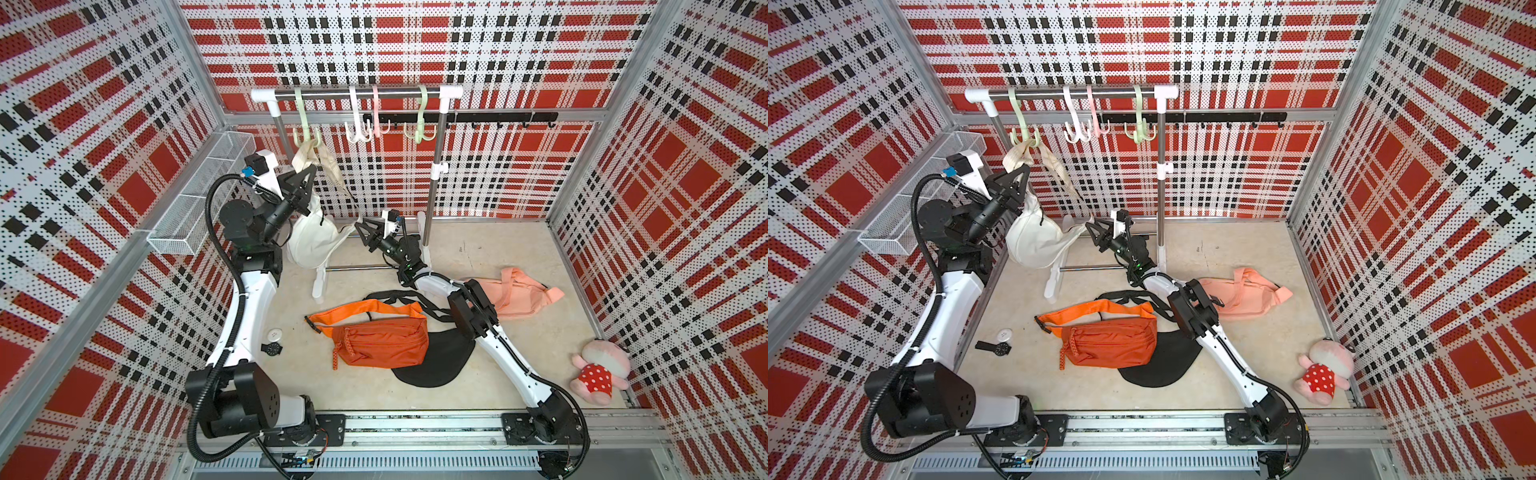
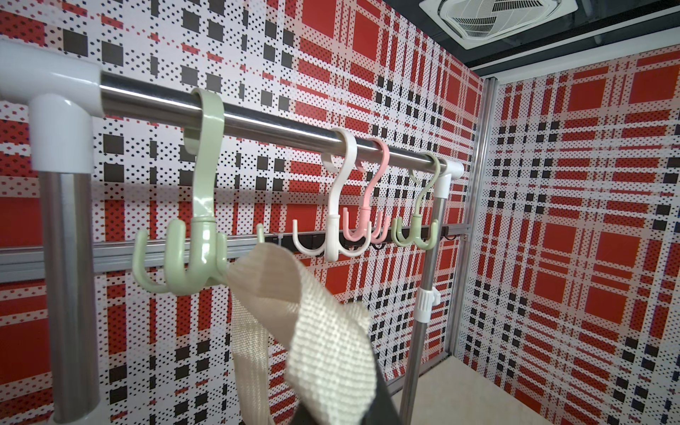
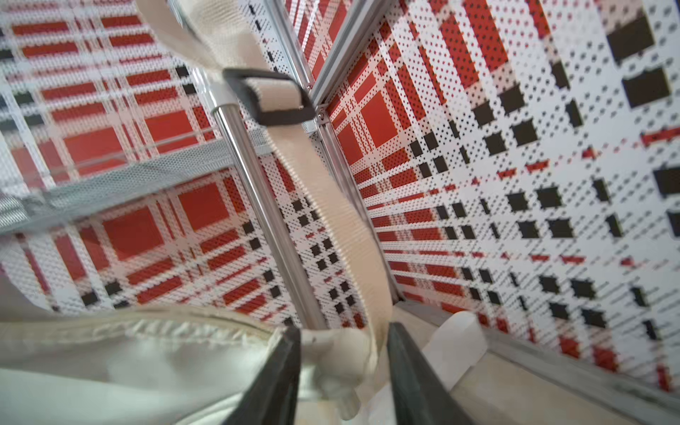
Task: Take the bag off the hook
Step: Pick up the bag from the hook.
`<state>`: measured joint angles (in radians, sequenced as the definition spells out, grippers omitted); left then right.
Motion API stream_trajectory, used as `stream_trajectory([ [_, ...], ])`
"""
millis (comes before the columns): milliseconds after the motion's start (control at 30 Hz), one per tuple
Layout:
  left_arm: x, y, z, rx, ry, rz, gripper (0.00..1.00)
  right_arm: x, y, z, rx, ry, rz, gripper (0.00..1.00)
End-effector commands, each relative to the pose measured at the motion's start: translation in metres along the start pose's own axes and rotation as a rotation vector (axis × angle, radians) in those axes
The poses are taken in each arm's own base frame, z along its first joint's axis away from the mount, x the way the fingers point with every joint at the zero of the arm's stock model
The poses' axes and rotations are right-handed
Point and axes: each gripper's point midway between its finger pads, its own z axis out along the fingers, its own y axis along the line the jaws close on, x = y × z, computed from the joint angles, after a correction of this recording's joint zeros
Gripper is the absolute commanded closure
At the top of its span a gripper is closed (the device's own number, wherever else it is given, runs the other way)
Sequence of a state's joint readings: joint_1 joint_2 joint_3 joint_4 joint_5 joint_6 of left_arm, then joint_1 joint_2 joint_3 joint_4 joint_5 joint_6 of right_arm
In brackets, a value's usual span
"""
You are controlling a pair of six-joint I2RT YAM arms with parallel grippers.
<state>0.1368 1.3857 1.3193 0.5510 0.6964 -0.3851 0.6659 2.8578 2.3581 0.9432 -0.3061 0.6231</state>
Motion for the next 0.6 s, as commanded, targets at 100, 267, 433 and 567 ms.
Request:
stream_trajectory([
  [100, -0.034, -0.017, 0.001, 0.041, -0.061, 0.064, 1.00, -0.017, 0.013, 0.003, -0.035, -0.065, -0.026, 0.95],
  [267, -0.048, -0.021, 0.002, 0.047, -0.088, 0.086, 1.00, -0.056, 0.023, 0.012, -0.028, -0.105, -0.074, 1.00],
  [433, -0.059, -0.025, 0.001, 0.050, -0.111, 0.100, 1.00, -0.102, 0.037, 0.012, -0.032, -0.182, -0.104, 1.00],
  [567, -0.071, -0.031, 0.001, 0.065, -0.135, 0.115, 1.00, -0.129, 0.046, 0.003, -0.038, -0.252, -0.140, 1.00],
])
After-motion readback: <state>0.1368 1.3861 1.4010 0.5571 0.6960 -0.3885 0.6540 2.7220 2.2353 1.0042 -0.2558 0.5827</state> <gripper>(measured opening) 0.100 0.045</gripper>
